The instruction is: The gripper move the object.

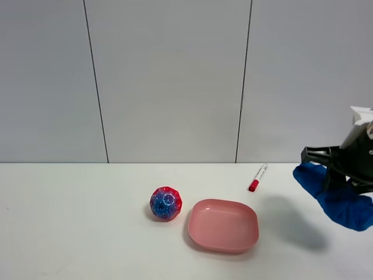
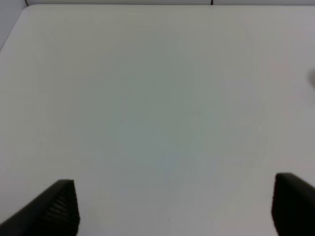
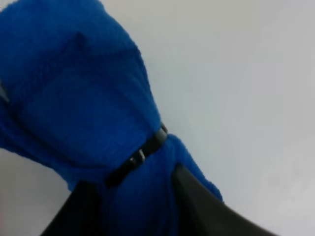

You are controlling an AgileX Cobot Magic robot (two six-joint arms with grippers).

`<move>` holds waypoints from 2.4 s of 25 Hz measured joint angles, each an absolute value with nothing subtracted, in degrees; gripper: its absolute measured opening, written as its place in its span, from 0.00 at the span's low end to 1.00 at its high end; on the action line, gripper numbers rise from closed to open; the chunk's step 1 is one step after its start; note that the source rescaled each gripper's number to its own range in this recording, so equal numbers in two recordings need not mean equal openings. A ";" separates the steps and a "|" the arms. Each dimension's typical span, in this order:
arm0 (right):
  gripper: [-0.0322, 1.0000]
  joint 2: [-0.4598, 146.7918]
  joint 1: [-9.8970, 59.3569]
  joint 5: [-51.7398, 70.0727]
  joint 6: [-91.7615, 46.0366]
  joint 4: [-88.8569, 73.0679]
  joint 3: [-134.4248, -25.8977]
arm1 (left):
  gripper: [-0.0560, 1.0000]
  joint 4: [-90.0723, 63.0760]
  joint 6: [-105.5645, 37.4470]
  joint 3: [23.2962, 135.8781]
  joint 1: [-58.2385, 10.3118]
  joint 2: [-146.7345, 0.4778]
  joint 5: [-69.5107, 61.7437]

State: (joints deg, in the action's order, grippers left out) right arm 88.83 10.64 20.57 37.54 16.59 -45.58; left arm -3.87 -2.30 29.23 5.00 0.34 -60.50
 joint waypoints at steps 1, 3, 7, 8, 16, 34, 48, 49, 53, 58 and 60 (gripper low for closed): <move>0.03 92.12 10.14 18.19 37.54 16.59 -45.29 | 1.00 -3.87 -2.30 29.23 5.00 0.34 -60.50; 0.03 95.47 9.90 15.26 37.54 16.59 -45.29 | 1.00 -3.87 -2.30 29.23 5.00 0.34 -60.50; 0.08 99.49 9.90 13.36 37.53 16.64 -45.29 | 1.00 -3.87 -2.30 29.23 5.00 0.34 -60.50; 0.16 99.90 9.90 13.42 37.40 16.64 -45.29 | 1.00 -3.87 -2.30 29.23 5.00 0.34 -60.50; 0.78 100.03 9.90 16.94 33.48 16.58 -45.29 | 1.00 -3.87 -2.30 29.23 5.00 0.34 -60.50; 0.83 55.01 9.90 39.73 3.78 4.21 -53.53 | 1.00 -3.87 -2.30 29.23 5.00 0.34 -60.50; 0.83 26.99 1.23 57.98 4.07 6.16 -55.59 | 1.00 -3.87 -2.30 29.23 5.00 0.34 -60.50; 0.83 26.11 1.23 58.46 4.38 6.16 -55.59 | 1.00 -3.87 -2.30 29.23 5.00 0.34 -60.50; 0.83 21.20 1.23 58.74 5.31 6.16 -53.05 | 1.00 -3.87 -2.30 29.23 5.00 0.34 -60.50; 0.83 12.08 1.23 61.18 5.93 6.10 -44.79 | 1.00 -3.87 -2.30 29.23 5.00 0.34 -60.50; 0.83 8.59 1.23 62.87 5.93 5.79 -42.00 | 1.00 -3.87 -2.30 29.23 5.00 0.34 -60.50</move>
